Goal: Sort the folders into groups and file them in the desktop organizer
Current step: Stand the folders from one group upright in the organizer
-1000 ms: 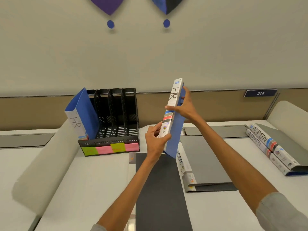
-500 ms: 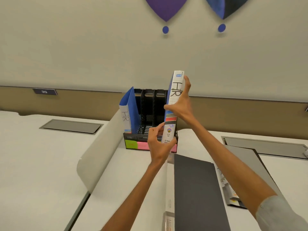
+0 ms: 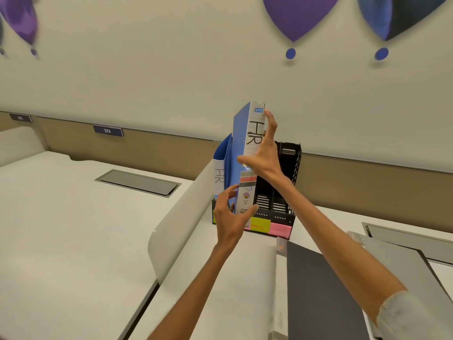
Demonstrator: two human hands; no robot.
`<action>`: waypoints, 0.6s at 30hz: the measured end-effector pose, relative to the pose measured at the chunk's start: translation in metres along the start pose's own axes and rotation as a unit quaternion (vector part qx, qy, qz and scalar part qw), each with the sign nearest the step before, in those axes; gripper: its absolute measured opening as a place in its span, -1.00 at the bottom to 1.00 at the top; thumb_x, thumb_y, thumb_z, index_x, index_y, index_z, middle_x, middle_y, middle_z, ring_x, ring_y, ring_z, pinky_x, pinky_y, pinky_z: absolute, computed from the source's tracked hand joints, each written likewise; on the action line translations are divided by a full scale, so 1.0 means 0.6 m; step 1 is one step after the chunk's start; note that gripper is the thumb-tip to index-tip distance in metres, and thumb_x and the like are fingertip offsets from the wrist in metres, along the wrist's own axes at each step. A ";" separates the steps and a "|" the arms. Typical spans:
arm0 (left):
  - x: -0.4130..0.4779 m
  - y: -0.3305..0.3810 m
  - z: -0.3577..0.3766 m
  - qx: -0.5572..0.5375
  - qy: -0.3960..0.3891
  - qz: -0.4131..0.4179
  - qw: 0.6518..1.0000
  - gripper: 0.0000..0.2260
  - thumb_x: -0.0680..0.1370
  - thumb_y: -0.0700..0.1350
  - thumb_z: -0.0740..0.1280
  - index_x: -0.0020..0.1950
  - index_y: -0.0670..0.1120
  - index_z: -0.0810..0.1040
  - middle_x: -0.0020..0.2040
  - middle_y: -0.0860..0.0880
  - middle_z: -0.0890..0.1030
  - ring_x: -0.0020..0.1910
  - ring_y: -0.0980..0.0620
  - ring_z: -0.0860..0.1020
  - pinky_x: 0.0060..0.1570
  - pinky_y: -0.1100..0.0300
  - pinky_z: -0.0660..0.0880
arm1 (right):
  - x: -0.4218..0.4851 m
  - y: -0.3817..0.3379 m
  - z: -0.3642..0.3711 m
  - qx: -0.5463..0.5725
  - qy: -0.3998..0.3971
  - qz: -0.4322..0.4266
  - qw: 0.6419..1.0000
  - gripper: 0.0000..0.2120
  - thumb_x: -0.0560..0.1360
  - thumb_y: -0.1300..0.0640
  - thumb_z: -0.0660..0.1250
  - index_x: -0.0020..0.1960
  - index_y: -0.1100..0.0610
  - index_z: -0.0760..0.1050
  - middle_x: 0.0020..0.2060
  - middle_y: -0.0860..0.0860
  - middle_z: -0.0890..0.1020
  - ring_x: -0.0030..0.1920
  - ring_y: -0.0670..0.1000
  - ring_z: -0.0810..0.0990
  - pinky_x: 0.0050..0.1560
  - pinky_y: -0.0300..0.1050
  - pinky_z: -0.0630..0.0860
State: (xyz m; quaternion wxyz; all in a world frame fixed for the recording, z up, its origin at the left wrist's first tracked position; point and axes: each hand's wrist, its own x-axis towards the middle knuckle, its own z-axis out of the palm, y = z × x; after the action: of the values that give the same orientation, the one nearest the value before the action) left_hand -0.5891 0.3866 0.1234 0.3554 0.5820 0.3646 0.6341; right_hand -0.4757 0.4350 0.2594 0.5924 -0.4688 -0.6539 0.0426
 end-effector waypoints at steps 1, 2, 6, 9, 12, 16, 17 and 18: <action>0.009 -0.001 -0.003 -0.003 0.001 0.002 1.000 -0.40 0.36 -0.10 0.58 0.32 0.10 0.41 0.18 0.06 0.52 0.21 0.07 0.50 -0.16 0.43 0.53 | 0.007 0.000 0.006 0.000 0.000 -0.003 1.000 0.11 0.17 0.15 0.55 0.51 -0.03 -0.08 0.44 0.08 0.21 0.27 0.19 0.45 -0.03 0.10 0.66; 0.020 -0.004 -0.005 0.001 0.002 0.005 1.000 -0.40 0.36 -0.08 0.58 0.31 0.12 0.40 0.18 0.06 0.52 0.20 0.06 0.50 -0.15 0.42 0.55 | 0.014 -0.001 0.011 -0.001 -0.001 -0.005 1.000 0.10 0.17 0.14 0.54 0.50 -0.06 -0.08 0.43 0.09 0.22 0.26 0.20 0.46 -0.04 0.11 0.66; 0.060 -0.021 -0.006 0.014 0.004 0.005 1.000 -0.40 0.35 -0.02 0.58 0.30 0.14 0.38 0.18 0.07 0.53 0.19 0.04 0.52 -0.13 0.45 0.53 | 0.036 0.003 0.031 -0.010 0.003 -0.021 1.000 0.10 0.19 0.19 0.53 0.50 -0.06 -0.10 0.45 0.10 0.18 0.30 0.21 0.42 -0.01 0.11 0.65; 0.084 -0.051 -0.008 0.022 0.001 -0.007 1.000 -0.40 0.34 0.00 0.59 0.29 0.05 0.40 0.16 0.08 0.53 0.19 0.03 0.52 -0.12 0.46 0.52 | 0.044 0.019 0.047 -0.023 0.011 -0.032 0.999 0.09 0.20 0.23 0.52 0.50 -0.01 -0.11 0.48 0.10 0.13 0.34 0.20 0.38 0.03 0.14 0.64; 0.100 -0.081 -0.013 0.037 -0.007 -0.027 0.999 -0.39 0.31 0.02 0.60 0.27 0.01 0.42 0.12 0.10 0.55 0.17 0.04 0.53 -0.11 0.43 0.54 | 0.043 0.036 0.064 -0.029 0.005 -0.032 0.999 0.10 0.22 0.29 0.52 0.50 -0.01 -0.12 0.49 0.07 0.08 0.39 0.19 0.31 0.11 0.19 0.60; 0.084 -0.115 -0.031 0.062 -0.009 -0.054 0.997 -0.40 0.30 0.05 0.61 0.23 0.07 0.41 0.07 0.15 0.54 0.12 0.08 0.54 -0.07 0.36 0.58 | 0.011 0.062 0.084 -0.035 -0.011 -0.005 0.999 0.10 0.24 0.33 0.54 0.47 -0.10 -0.12 0.50 0.08 0.06 0.41 0.10 0.27 0.19 -0.07 0.58; 0.112 -0.174 -0.014 0.069 -0.013 -0.086 0.994 -0.39 0.29 0.07 0.61 0.22 0.07 0.39 0.06 0.13 0.53 0.12 0.06 0.54 -0.11 0.40 0.56 | 0.027 0.129 0.113 -0.043 -0.012 0.024 0.999 0.10 0.25 0.33 0.54 0.48 -0.09 -0.12 0.50 0.07 0.05 0.41 0.03 0.25 0.17 -0.21 0.54; 0.136 -0.219 0.000 0.089 -0.014 -0.112 0.990 -0.37 0.28 0.09 0.61 0.22 0.06 0.38 0.07 0.09 0.52 0.11 0.04 0.53 -0.15 0.44 0.54 | 0.037 0.182 0.135 -0.043 -0.011 0.043 0.998 0.10 0.25 0.33 0.55 0.49 -0.07 -0.12 0.49 0.06 0.05 0.39 -0.05 0.22 0.16 -0.28 0.51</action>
State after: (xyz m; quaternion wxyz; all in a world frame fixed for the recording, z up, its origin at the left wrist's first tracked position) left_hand -0.5912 0.5213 0.0473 0.3762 0.5758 0.4777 0.5465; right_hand -0.4773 0.5511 0.1852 0.5620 -0.5206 -0.6412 0.0454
